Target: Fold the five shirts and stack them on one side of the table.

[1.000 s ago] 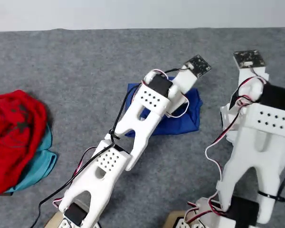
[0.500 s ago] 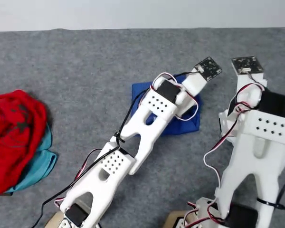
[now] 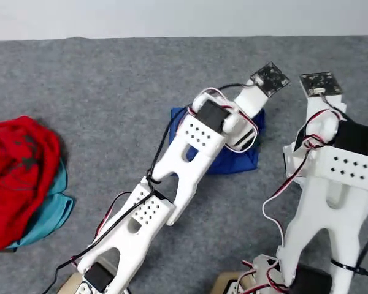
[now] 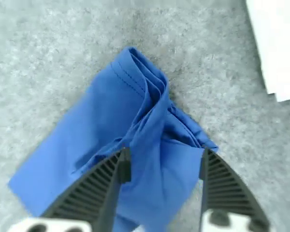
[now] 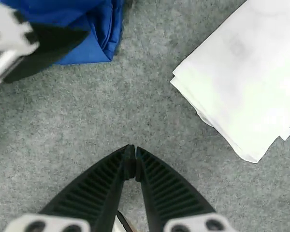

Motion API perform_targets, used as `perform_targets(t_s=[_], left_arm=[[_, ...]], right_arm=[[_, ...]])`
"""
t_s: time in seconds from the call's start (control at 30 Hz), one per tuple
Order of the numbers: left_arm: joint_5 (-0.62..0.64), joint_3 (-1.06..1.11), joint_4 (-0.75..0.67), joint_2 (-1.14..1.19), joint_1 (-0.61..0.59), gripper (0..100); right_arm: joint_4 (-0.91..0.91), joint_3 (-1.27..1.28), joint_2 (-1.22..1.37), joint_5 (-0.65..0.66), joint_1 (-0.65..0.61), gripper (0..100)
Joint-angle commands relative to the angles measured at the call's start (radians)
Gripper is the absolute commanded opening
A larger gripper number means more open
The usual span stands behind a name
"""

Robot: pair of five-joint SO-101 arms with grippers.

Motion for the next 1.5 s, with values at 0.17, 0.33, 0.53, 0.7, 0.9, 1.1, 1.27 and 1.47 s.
perform_targets(t_s=[0.17,0.33,0.53,0.7,0.9,1.1,1.27,1.47], left_arm=[[0.012,-0.068,0.035,-0.172,-0.192,19],[0.009,0.071,0.037,-0.394,-0.302,2],[0.008,0.476,0.037,-0.729,-0.410,0],[-0.009,0.871,0.034,-1.042,-0.408,0],[-0.052,1.204,0.021,-1.263,-0.453,0],[-0.060,1.399,-0.020,-1.329,-0.545,0],[-0.060,1.451,-0.035,-1.338,-0.634,0],[-0.060,1.451,-0.035,-1.338,-0.683,0]], right_arm=[[0.027,-0.011,-0.027,0.002,0.013,1.0],[-0.082,-0.009,-0.022,-0.163,-0.012,1.1],[-0.297,-0.011,0.050,-0.321,-0.170,3.0],[-0.438,-0.012,0.173,-0.402,-0.303,6.5],[-0.591,-0.012,0.325,-0.407,-0.444,1.3],[-0.791,-0.012,0.461,-0.404,-0.521,0.9],[-0.905,-0.043,0.530,-0.402,-0.590,0.9],[-0.897,-0.153,0.723,-0.400,-0.618,0.9]])
